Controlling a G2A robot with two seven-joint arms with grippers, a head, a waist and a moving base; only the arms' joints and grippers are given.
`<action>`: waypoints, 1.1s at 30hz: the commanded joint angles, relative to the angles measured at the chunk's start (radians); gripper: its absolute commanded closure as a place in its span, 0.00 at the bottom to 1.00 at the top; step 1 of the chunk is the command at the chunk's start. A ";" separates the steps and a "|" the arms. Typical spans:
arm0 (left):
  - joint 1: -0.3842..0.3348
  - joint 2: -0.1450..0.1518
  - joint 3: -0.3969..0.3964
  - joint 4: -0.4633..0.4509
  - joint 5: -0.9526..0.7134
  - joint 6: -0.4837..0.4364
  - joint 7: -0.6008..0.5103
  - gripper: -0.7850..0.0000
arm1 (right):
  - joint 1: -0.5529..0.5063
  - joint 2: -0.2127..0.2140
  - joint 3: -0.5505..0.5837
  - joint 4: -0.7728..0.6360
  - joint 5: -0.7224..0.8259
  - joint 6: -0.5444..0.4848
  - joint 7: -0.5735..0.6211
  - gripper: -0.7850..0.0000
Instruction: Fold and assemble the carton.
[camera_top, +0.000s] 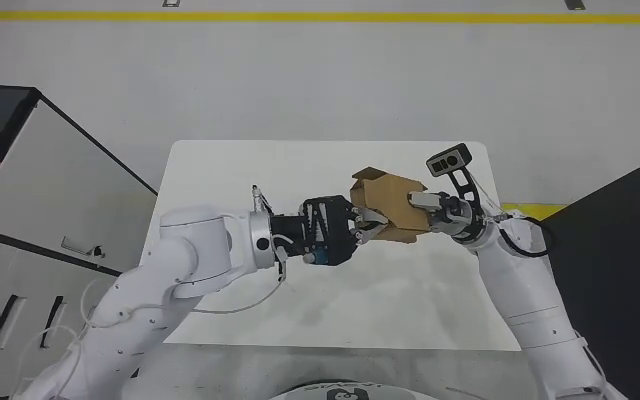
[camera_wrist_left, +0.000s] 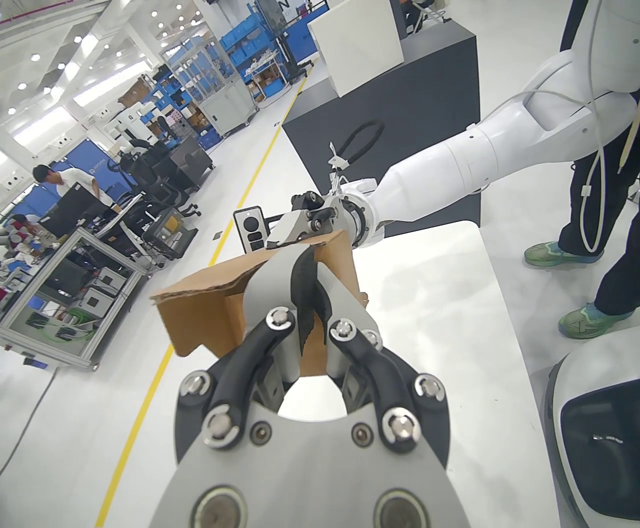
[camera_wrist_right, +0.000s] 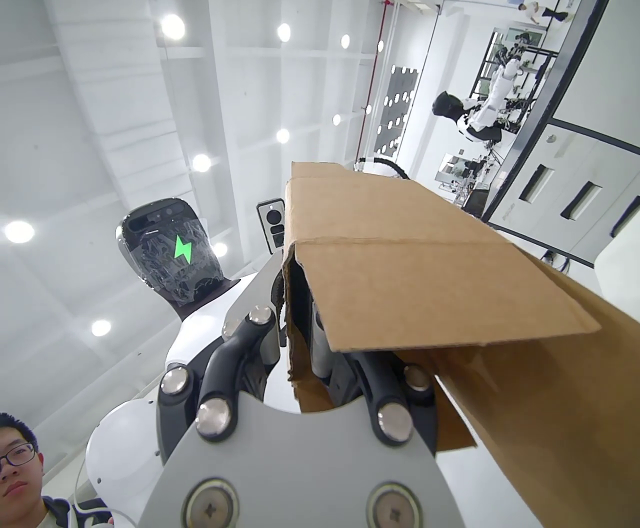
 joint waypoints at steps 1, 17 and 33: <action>0.003 0.002 -0.014 -0.001 -0.002 0.000 -0.003 1.00 | 0.001 -0.001 -0.002 0.001 0.000 -0.001 0.001 1.00; 0.027 0.004 -0.021 -0.018 -0.014 -0.020 -0.002 1.00 | -0.006 -0.007 -0.006 -0.004 0.016 0.006 -0.010 1.00; 0.025 0.002 -0.025 -0.003 -0.008 -0.021 0.008 1.00 | -0.001 -0.011 -0.004 0.012 0.013 0.014 -0.010 1.00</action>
